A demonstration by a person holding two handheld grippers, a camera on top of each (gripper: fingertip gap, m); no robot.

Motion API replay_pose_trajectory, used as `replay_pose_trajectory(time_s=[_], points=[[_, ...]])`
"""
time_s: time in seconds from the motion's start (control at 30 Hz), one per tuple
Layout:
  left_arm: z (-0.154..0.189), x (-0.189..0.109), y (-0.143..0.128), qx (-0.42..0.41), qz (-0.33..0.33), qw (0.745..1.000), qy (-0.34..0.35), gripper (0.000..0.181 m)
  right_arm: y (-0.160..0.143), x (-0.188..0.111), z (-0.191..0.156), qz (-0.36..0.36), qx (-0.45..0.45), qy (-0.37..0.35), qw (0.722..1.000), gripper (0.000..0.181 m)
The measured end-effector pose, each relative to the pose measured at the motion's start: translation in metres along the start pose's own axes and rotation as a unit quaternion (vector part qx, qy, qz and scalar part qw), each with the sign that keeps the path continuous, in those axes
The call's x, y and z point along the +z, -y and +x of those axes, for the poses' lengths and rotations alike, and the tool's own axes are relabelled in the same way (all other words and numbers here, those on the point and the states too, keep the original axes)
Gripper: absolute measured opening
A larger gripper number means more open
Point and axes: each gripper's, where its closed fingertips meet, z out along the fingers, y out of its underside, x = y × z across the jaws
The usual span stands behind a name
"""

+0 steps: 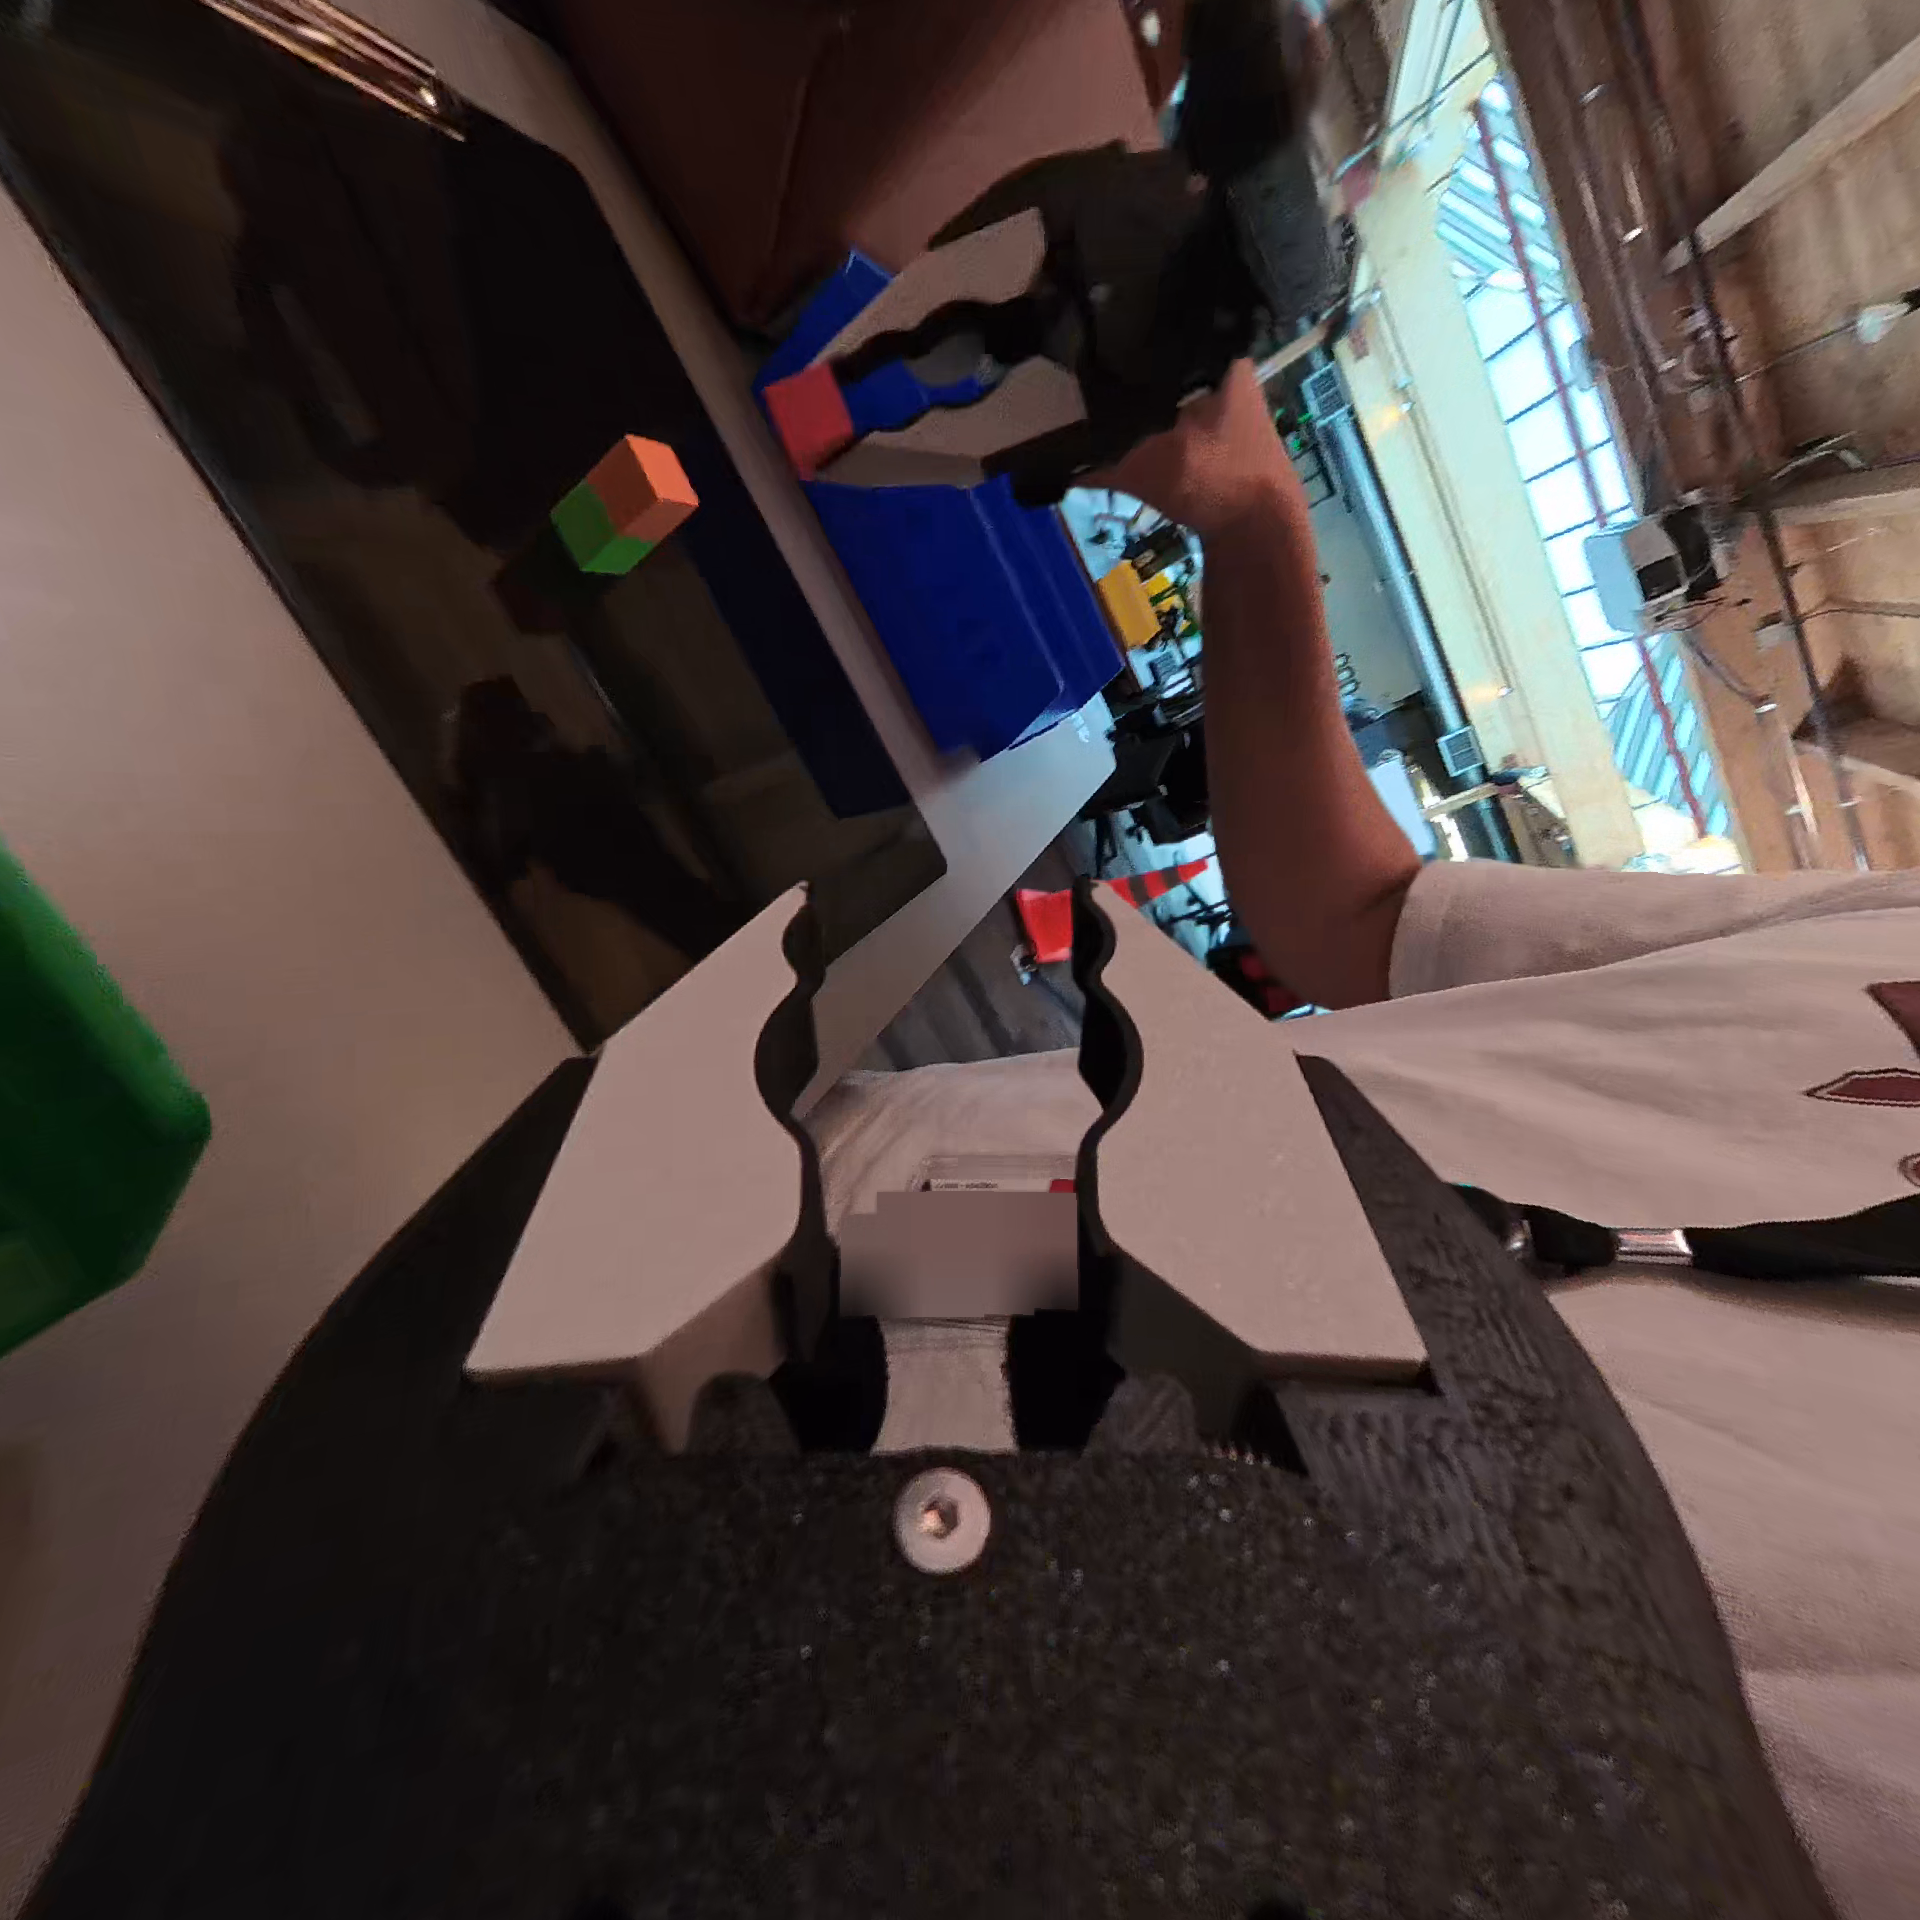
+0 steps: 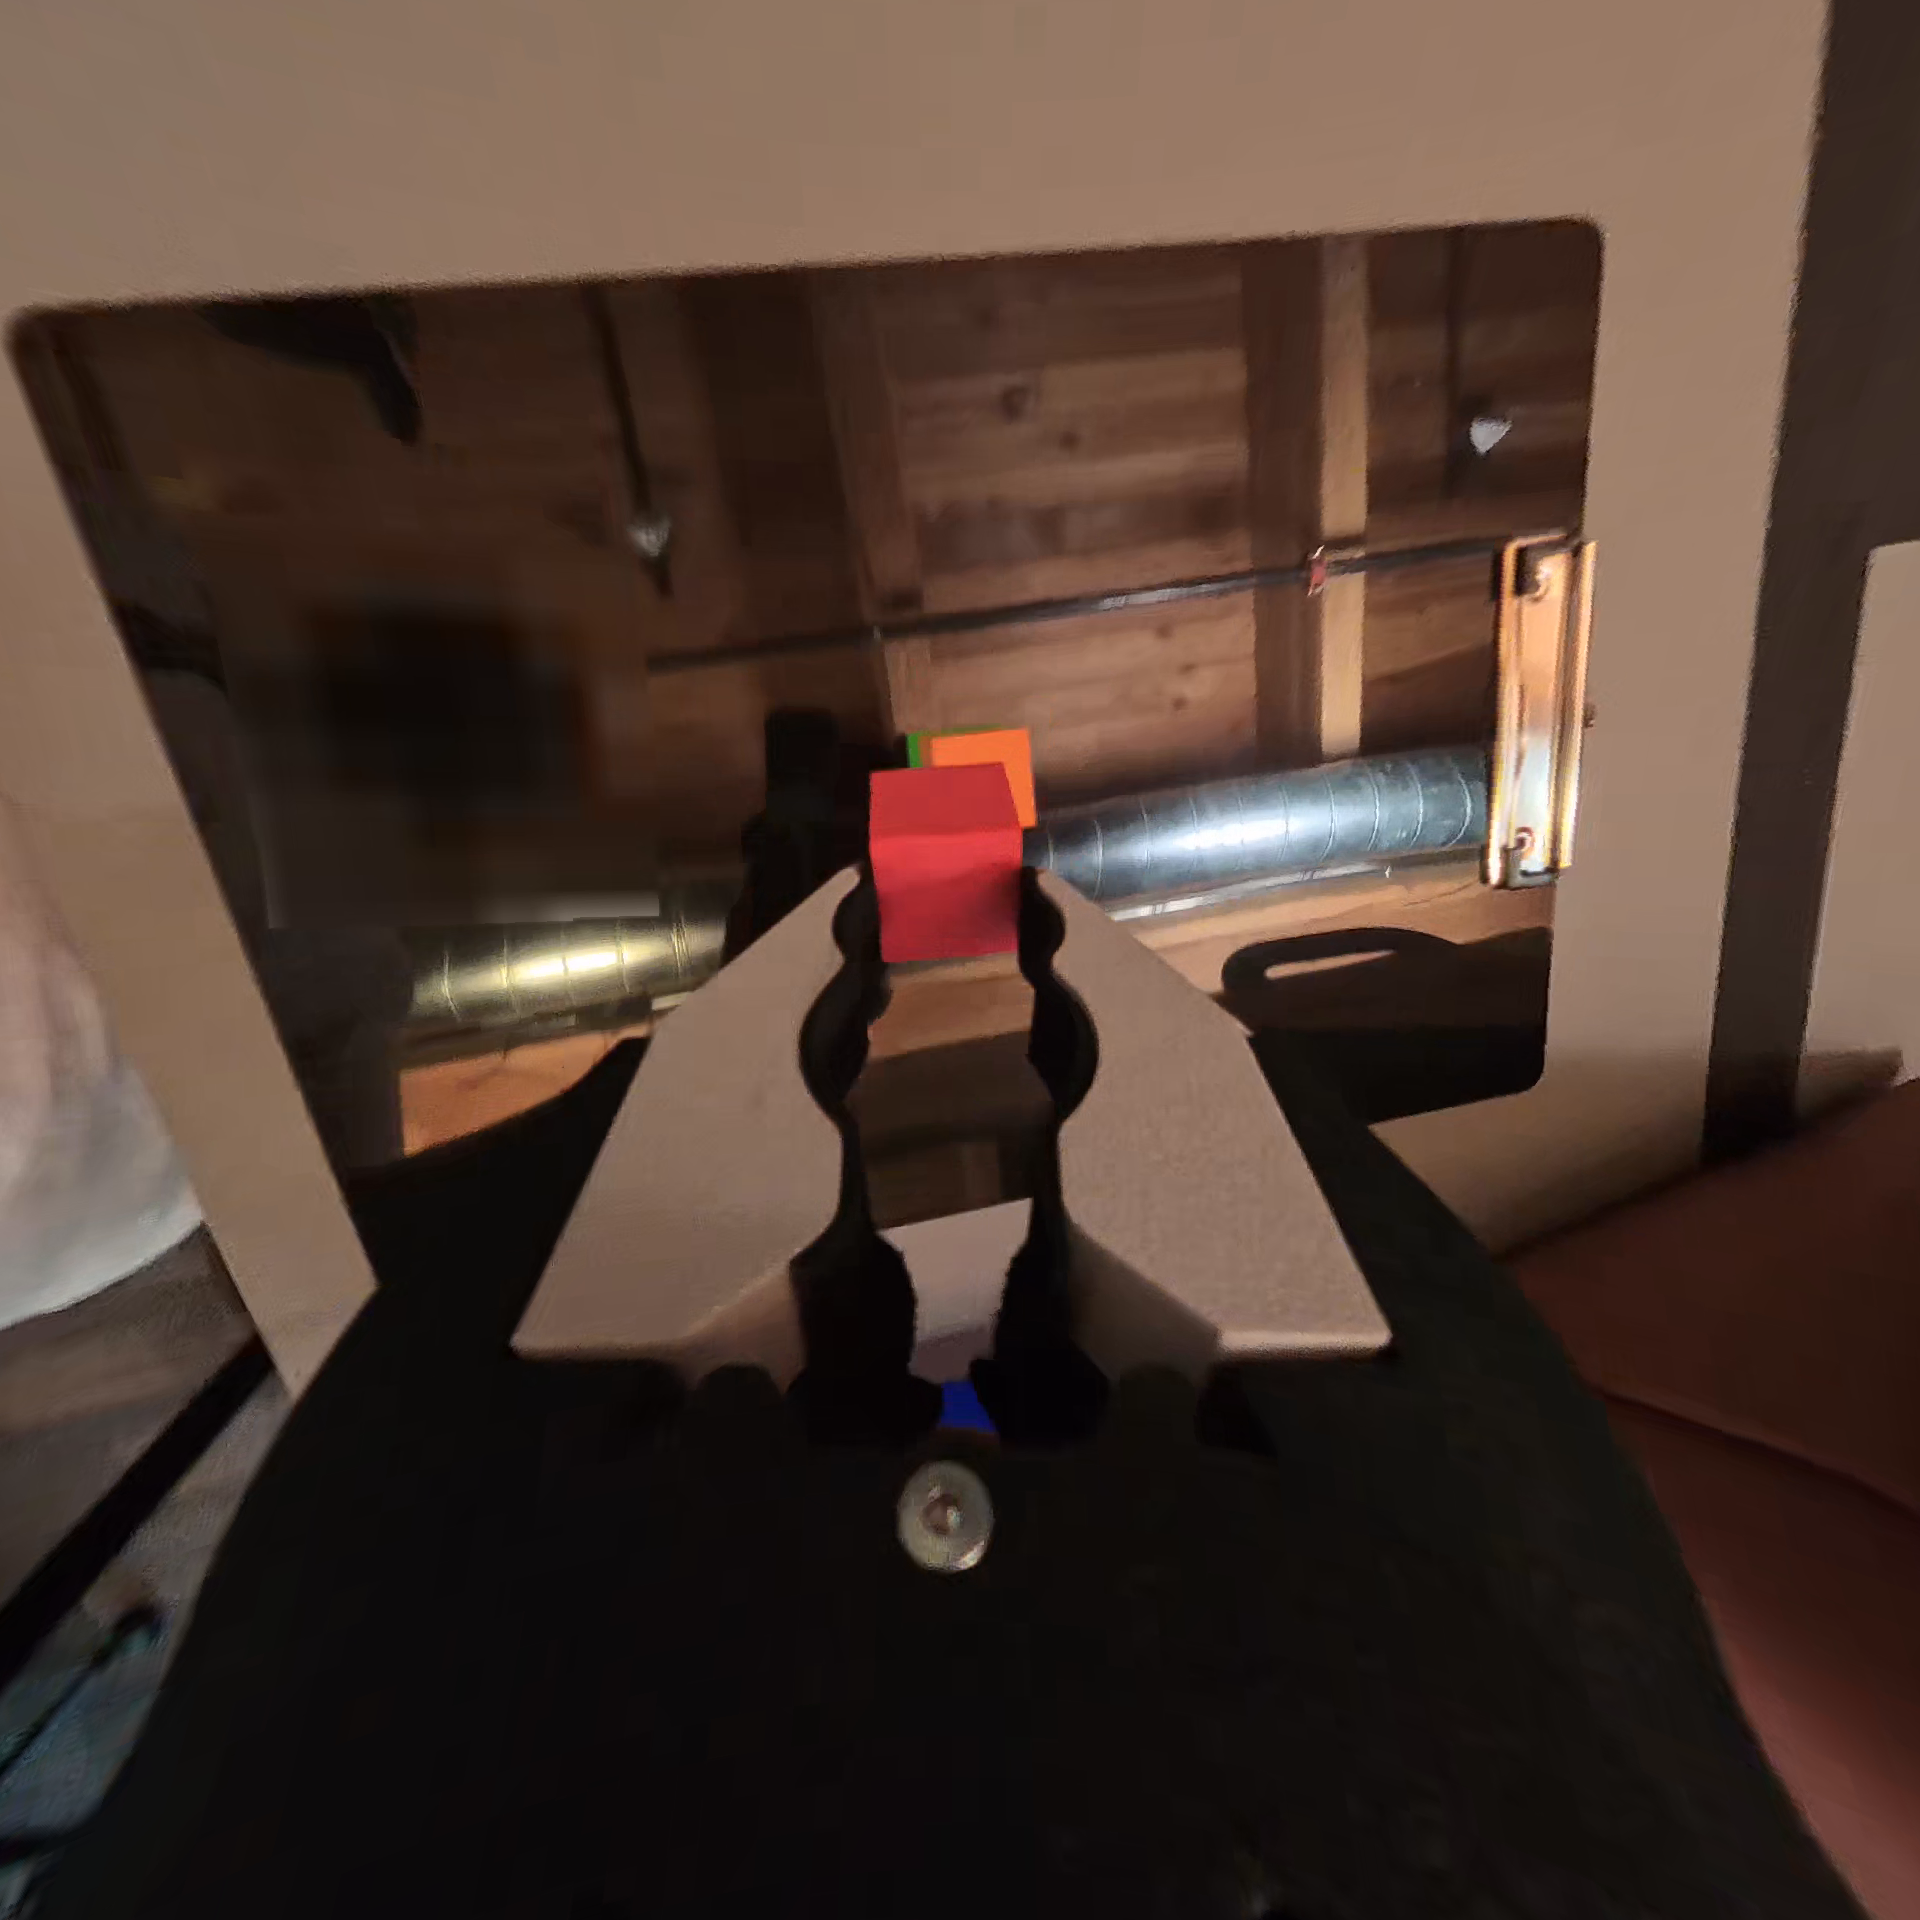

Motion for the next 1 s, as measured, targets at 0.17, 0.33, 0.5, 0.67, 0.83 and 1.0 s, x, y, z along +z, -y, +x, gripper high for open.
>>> replay_pose_trajectory(time_s=[0.17, 0.33, 0.5, 0.67, 0.83, 1.0], points=[[0.018, -0.018, 0.011, -0.062, 0.071, 0.992, -0.085, 0.048, -0.016, 0.036, 0.004, -0.096, -0.013, 0.03, 0.995, 0.026], [0.008, -0.03, 0.004, -0.049, 0.075, 0.995, -0.046, 0.048, -0.015, 0.045, 0.005, -0.119, -0.013, 0.038, 0.992, 0.026], [0.004, -0.039, 0.004, -0.057, 0.075, 0.995, -0.039, 0.048, -0.015, 0.048, 0.011, -0.134, -0.021, 0.037, 0.99, 0.026], [0.005, -0.041, 0.003, -0.052, 0.068, 0.996, -0.036, 0.048, -0.014, 0.051, 0.012, -0.144, -0.024, 0.046, 0.988, 0.026], [0.004, -0.038, -0.001, -0.055, 0.062, 0.996, -0.035, 0.048, -0.016, 0.05, 0.013, -0.152, -0.026, 0.048, 0.987, 0.026], [0.003, -0.036, -0.004, -0.058, 0.056, 0.996, -0.033, 0.048, -0.013, 0.051, 0.013, -0.146, -0.027, 0.051, 0.988, 0.026]])
